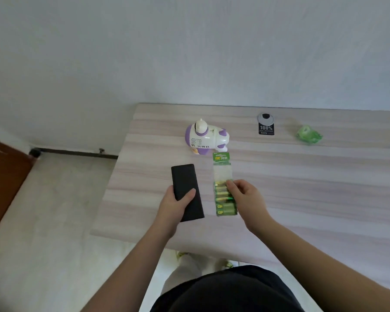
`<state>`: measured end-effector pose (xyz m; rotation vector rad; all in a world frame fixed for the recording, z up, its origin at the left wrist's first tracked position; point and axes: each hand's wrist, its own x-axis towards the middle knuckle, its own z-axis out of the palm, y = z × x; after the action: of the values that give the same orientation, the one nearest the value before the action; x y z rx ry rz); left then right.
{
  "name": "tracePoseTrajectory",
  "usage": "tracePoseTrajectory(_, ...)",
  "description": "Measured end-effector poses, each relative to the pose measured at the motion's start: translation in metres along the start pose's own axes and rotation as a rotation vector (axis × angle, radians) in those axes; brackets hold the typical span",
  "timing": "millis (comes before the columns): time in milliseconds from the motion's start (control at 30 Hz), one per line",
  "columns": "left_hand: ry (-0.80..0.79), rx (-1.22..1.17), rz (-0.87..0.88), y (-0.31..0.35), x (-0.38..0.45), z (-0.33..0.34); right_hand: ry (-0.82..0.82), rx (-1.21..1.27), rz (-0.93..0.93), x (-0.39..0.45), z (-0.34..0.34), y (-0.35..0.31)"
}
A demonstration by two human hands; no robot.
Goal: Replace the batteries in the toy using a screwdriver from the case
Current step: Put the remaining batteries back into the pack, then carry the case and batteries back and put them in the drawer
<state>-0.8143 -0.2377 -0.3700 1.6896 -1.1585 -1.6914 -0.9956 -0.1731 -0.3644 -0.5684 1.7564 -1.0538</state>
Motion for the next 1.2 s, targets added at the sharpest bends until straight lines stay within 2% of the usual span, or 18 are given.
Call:
tracePoseTrajectory(233,0.072,-0.307,0.051,0.05,-0.052,-0.038,-0.162,0.051,-0.076,-0.011,0.03,-0.054)
tracePoseTrajectory(333,0.095,-0.362,0.11,0.059,-0.071,-0.057,-0.229,0.056,-0.099,-0.021,0.047,-0.075)
tracePoseTrajectory(567,0.26,-0.484,0.222,0.073,-0.109,-0.115,-0.401,0.06,-0.165,-0.052,0.107,-0.123)
tracePoseTrajectory(900,0.435,-0.659,0.324,0.079,-0.201,-0.25,-0.703,0.067,-0.272,-0.153,0.246,-0.177)
tracePoseTrajectory(1200,0.622,-0.748,0.406,0.051,-0.297,-0.384,-0.896,0.016,-0.32,-0.278,0.379,-0.186)
